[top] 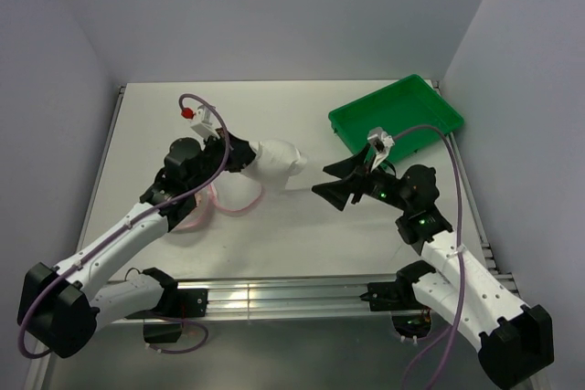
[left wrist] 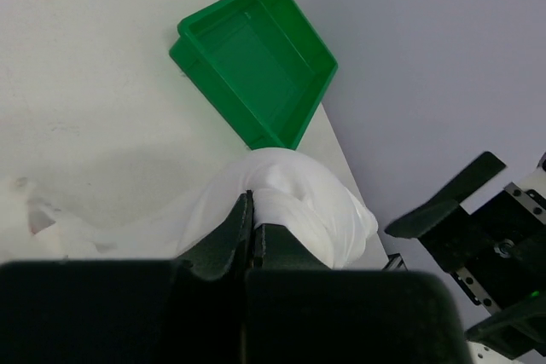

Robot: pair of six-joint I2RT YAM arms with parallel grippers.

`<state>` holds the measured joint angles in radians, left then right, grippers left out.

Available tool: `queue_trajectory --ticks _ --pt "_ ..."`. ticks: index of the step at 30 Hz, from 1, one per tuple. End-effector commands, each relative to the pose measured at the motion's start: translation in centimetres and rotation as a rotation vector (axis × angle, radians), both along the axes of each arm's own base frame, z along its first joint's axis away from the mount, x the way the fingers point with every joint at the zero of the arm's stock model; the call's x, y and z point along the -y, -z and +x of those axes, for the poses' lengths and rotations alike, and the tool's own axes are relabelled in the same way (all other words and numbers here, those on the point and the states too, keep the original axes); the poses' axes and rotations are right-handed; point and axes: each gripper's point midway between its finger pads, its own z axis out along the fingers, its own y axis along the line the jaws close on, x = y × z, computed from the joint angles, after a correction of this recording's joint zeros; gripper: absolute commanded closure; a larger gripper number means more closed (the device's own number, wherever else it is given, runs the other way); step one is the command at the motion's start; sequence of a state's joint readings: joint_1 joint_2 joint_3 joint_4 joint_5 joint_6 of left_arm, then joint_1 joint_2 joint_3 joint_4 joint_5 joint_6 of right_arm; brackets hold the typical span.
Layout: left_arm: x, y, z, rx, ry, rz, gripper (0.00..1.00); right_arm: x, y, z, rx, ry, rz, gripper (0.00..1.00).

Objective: Place the bra in the laundry bag and zip it closed

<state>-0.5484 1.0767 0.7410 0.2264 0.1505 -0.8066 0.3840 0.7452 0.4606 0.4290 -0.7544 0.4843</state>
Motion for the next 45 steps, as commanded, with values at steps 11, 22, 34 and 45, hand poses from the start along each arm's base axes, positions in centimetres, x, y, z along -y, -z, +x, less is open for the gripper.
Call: queue_trajectory --ticks 11,22,34,45 --pt "1.1 -4.4 -1.9 0.110 0.043 -0.050 1.00 -1.1 -4.0 5.1 0.098 0.103 -0.151 0.00" --pt "1.9 -4.5 -2.7 0.116 0.083 -0.056 1.00 -5.2 -0.1 3.4 0.014 -0.168 -0.260 0.00" --pt "1.9 -4.9 -2.9 0.115 0.080 -0.052 1.00 -7.3 0.9 2.5 -0.062 -0.267 -0.237 0.00" --pt "1.8 -3.8 -2.9 0.100 0.034 0.009 1.00 -7.5 1.5 3.9 -0.048 -0.087 -0.420 0.00"
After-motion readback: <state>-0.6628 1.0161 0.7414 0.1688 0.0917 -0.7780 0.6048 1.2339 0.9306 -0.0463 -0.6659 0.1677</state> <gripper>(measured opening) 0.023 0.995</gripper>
